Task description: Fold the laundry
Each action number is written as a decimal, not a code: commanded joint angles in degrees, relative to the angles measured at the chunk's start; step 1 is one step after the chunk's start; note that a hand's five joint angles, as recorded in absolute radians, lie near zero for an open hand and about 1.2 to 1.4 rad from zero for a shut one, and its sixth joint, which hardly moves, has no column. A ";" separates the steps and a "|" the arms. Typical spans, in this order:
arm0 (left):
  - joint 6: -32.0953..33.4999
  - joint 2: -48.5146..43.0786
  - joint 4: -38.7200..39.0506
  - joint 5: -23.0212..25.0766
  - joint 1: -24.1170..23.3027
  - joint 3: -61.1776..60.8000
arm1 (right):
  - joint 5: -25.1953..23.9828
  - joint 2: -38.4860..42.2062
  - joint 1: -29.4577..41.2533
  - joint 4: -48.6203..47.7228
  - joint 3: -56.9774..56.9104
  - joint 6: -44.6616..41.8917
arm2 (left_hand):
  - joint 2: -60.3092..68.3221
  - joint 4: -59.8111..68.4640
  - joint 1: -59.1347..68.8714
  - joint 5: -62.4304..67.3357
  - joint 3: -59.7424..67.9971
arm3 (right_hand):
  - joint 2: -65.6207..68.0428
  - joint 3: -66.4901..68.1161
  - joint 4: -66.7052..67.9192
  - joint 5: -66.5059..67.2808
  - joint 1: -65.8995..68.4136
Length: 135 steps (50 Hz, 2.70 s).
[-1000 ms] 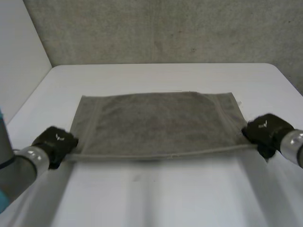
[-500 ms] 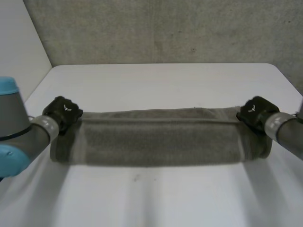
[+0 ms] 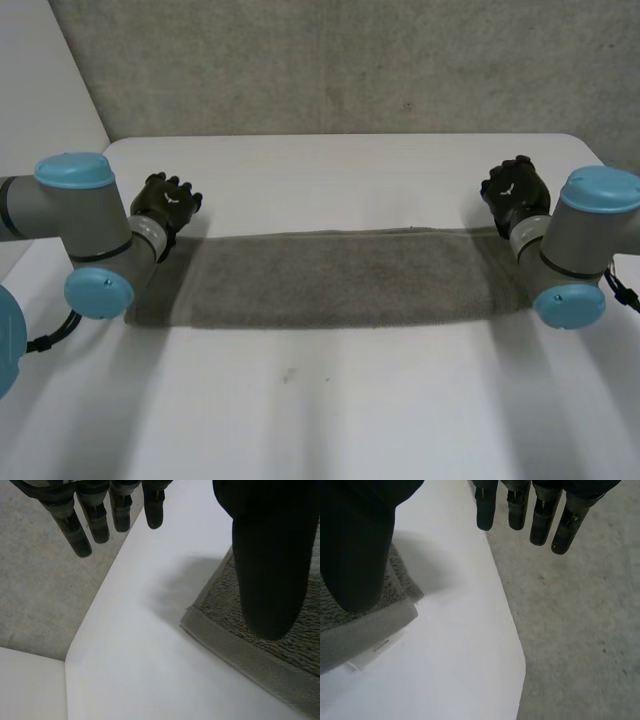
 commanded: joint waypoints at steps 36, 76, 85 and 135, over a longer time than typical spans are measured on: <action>-12.99 24.18 9.87 2.00 -0.93 -30.48 | -20.28 -16.83 -17.12 4.06 28.50 23.16 | -0.94 -1.00 -1.11 -2.28 -1.03 | 67.23 67.84 66.94 66.51 68.40; -13.25 28.31 9.78 1.82 -0.58 -34.52 | -20.54 -5.40 29.72 -6.76 7.05 8.83 | -0.94 -1.00 -1.11 -2.28 -1.03 | 67.23 67.85 66.94 66.52 68.40; -15.80 28.40 9.78 1.82 -1.46 -34.52 | -20.10 -1.71 32.62 -7.12 7.75 9.27 | -0.94 -1.00 -1.11 -2.28 -1.03 | 5.56 6.18 5.27 4.85 6.73; -28.10 23.90 7.93 -4.86 -17.63 -32.85 | -4.37 -20.52 10.03 6.59 27.10 17.12 | -0.72 -0.79 -0.90 -2.07 -0.81 | 67.23 67.85 66.94 66.52 68.40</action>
